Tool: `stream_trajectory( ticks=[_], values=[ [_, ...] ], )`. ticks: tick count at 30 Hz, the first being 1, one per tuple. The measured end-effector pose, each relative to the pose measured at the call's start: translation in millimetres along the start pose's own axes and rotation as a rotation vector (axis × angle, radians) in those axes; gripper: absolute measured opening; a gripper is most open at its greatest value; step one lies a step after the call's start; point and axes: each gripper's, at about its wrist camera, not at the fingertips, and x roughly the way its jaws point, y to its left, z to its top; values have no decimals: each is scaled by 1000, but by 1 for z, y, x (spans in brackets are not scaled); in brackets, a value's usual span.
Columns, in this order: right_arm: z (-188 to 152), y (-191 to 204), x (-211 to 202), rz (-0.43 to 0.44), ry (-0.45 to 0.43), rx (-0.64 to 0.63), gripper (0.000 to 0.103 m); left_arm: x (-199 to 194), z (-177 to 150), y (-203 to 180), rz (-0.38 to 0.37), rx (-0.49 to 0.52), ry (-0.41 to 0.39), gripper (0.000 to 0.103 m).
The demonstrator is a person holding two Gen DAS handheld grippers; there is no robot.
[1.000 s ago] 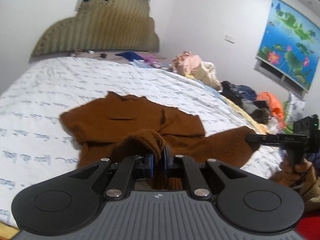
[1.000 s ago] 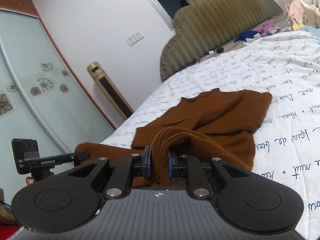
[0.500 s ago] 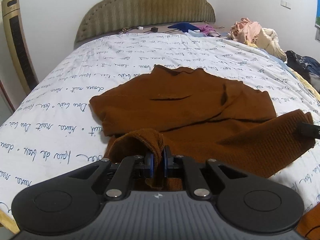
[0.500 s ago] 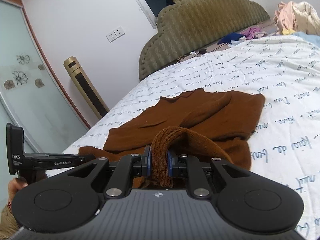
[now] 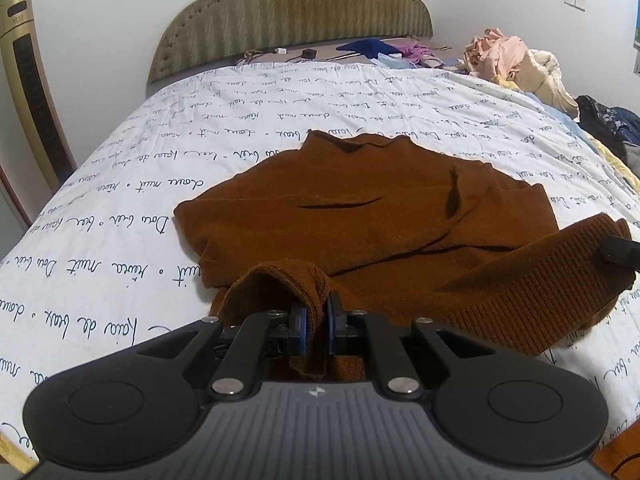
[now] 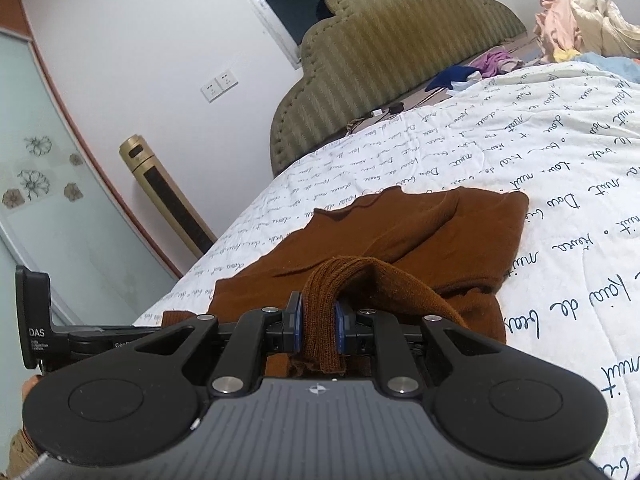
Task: Fold small clothes
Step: 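Lift the ribbed hem with both tools and fold it toward the collar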
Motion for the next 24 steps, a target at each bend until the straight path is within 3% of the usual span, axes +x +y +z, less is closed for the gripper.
stream_trajectory(
  ticks=[24],
  values=[
    [30, -10, 27, -18, -70, 25, 20, 24, 54, 10, 37, -36, -15, 10]
  ],
)
